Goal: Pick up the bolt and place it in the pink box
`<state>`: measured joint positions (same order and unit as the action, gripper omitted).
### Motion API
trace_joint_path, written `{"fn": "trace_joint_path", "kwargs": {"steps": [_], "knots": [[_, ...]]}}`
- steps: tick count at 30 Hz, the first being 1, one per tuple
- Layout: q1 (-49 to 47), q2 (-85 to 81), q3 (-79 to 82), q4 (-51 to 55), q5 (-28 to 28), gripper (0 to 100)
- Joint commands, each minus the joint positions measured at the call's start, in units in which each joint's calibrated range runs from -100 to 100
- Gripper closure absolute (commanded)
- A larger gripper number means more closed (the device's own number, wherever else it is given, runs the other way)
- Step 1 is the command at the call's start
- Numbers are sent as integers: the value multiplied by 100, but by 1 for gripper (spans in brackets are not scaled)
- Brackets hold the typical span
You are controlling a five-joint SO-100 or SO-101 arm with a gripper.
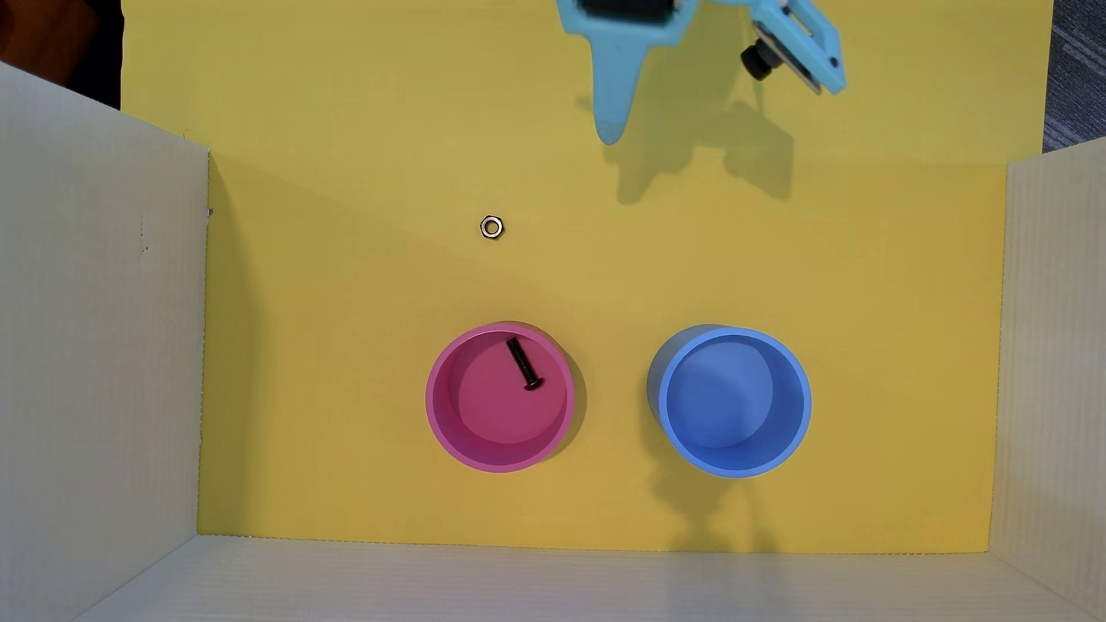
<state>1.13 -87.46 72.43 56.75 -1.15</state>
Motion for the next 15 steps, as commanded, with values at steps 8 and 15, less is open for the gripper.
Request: {"fn": "trace_joint_path", "kwargs": {"steps": [8,15], "knots": [[-856,-943,875,593,-237,99],[-1062,-943,1282,825,-325,98]]}}
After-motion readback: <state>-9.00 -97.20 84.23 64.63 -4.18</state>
